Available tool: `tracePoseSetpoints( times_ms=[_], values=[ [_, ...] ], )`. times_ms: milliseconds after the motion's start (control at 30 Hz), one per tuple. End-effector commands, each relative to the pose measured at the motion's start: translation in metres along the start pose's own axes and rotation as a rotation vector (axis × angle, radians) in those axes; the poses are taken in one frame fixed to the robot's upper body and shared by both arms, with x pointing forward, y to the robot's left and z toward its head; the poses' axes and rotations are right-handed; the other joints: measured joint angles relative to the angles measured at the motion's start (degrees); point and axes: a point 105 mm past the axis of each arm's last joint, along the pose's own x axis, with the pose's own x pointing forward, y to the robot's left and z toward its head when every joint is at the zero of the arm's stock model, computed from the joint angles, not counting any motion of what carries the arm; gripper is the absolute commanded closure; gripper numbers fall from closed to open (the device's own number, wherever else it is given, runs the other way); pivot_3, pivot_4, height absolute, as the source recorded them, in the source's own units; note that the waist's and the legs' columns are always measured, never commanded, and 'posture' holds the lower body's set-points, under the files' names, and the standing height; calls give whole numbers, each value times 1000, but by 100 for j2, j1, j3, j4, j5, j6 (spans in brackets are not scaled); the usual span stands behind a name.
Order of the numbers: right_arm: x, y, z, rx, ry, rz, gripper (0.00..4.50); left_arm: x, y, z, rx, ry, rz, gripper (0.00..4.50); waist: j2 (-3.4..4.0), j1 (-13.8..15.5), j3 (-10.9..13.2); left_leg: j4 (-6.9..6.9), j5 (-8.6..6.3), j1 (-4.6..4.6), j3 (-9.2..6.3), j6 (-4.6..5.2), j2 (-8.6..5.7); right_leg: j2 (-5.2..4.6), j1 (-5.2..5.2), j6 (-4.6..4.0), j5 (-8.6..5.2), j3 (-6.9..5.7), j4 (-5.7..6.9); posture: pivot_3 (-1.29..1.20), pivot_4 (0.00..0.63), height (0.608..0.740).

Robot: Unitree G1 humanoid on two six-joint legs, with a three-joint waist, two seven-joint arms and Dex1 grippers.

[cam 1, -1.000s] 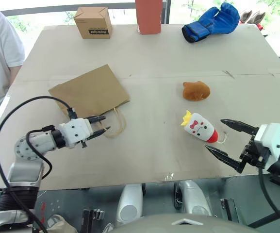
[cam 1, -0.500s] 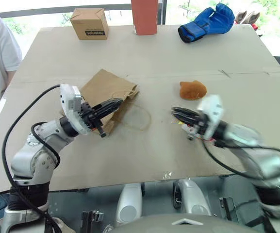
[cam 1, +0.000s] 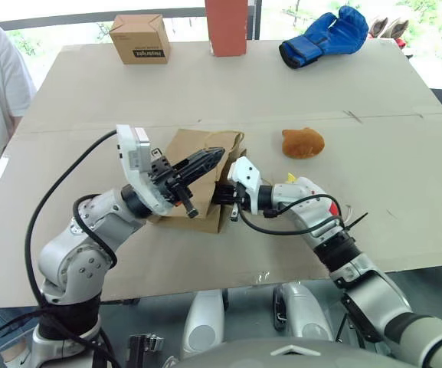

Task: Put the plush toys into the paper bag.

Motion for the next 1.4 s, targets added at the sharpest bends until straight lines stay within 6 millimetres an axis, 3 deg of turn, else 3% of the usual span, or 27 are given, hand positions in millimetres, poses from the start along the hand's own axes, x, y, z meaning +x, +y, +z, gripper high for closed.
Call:
tracePoseSetpoints(
  times_ms=[33, 133, 233, 367, 400, 467, 533, 567, 600, 633, 733, 867, 933, 1000, 1067, 1167, 1267, 1400],
  values=[
    [13, 3, -21, -12, 63, -27, 4420, -4, 4, 24, 88, -82, 77, 4500, 1, -9, 0, -1, 0, 0, 0, 0, 1, 1, 0, 0, 0, 0, 0, 0, 150, 714],
    [17, -2, -39, 57, 132, -112, 4420, -17, 36, 50, 200, -136, 259, 4500, -3, -24, -5, -3, 0, 11, 1, 0, 6, 9, 0, 0, -1, 9, 4, 0, 150, 714],
    [22, -11, -34, 29, 160, -194, 4420, -21, 58, 66, 293, -153, 373, 4500, -7, -23, -13, -2, 0, 24, -7, -2, 25, 37, 0, 11, -8, 13, 13, 0, 150, 714],
    [27, -23, -4, -38, 103, -220, 4420, -14, 60, 63, 342, -143, 350, 4500, -2, -15, -16, -3, 0, 37, -16, -4, 27, 45, 2, -1, -2, 17, 14, 0, 150, 714],
    [25, -27, 11, -34, 60, -222, 4420, -13, 61, 60, 340, -136, 343, 4500, 0, -3, -14, -3, 0, 34, -16, -4, 27, 45, 0, -1, -1, 18, 13, 0, 150, 714],
    [20, -32, 35, -25, -15, -223, 3911, -11, 58, 56, 326, -128, 313, 4500, -2, 7, -12, -2, 2, 15, -14, -6, 27, 44, -12, -2, 0, 18, 12, 0, 150, 714],
    [8, -36, 56, -56, -70, -242, 3185, -7, 56, 52, 319, -120, 283, 4500, -1, 10, -10, -2, 3, 1, -9, -10, 27, 41, -17, -20, 10, 19, 4, 0, 150, 714],
    [-3, -37, 69, -81, -102, -270, 2712, -5, 54, 49, 310, -120, 259, 4500, -2, 13, -9, -3, 3, 0, -9, -10, 27, 41, -17, -20, 11, 19, 0, 0, 150, 714],
    [-14, -38, 81, -101, -128, -304, 1943, -2, 52, 47, 305, -117, 239, 4500, -3, 11, -9, -12, 1, -2, -5, -12, 26, 40, -19, -18, 12, 22, -9, 0, 150, 714],
    [-29, -33, 93, -119, -156, -305, 1602, 1, 51, 45, 295, -118, 220, 4500, -4, 7, -9, -18, 1, -2, -4, -12, 26, 39, -21, -11, 16, 23, -10, 0, 150, 714],
    [-67, -12, 126, -124, -215, -296, 1406, 10, 49, 40, 278, -113, 168, 4500, -1, 49, -7, -35, 0, -1, -4, -14, 26, 40, -25, 2, 20, 20, -12, 0, 150, 714],
    [-107, -10, 142, -125, -209, -423, 1406, 18, 48, 37, 265, -114, 128, 4500, -3, 42, -5, -35, 0, 4, -3, -13, 26, 40, -25, -10, 2, 21, -11, 0, 150, 714],
    [-136, -17, 124, -118, -80, -536, 1406, 24, 47, 37, 265, -118, 100, 4500, -4, 44, -6, -35, 0, 9, -3, -14, 26, 40, -24, 1, -5, 21, -11, 0, 150, 714],
    [-161, -18, 93, -84, 100, -625, 1406, 30, 46, 38, 263, -124, 67, 4500, -4, 91, -6, -35, 0, 8, -2, -14, 27, 38, -24, 0, -6, 21, -14, 0, 150, 714],
    [-172, -13, 62, 0, 245, -646, 1406, 34, 45, 39, 256, -131, 37, 4500, -4, 135, -5, -34, 0, 3, 6, -14, 25, 34, -22, -2, -6, 23, -29, 0, 150, 714],
    [-174, -3, 20, 59, 419, -615, 1406, 39, 39, 38, 245, -130, -40, 4500, -3, 106, -3, -34, -1, 1, 20, -12, 25, 33, -25, -9, -1, 38, -36, 0, 150, 714],
    [-177, -6, -14, 22, 547, -641, 1406, 41, 27, 34, 230, -114, -163, 4500, -3, 60, -3, -36, -1, 4, 19, -11, 27, 36, -26, -1, -6, 37, -37, 0, 150, 714],
    [-178, -13, -21, -19, 530, -689, 2516, 42, 22, 33, 219, -105, -238, 4500, -5, 56, -4, -36, -1, 2, 19, -11, 27, 36, -22, 4, -9, 36, -51, 0, 150, 714]
  ],
)
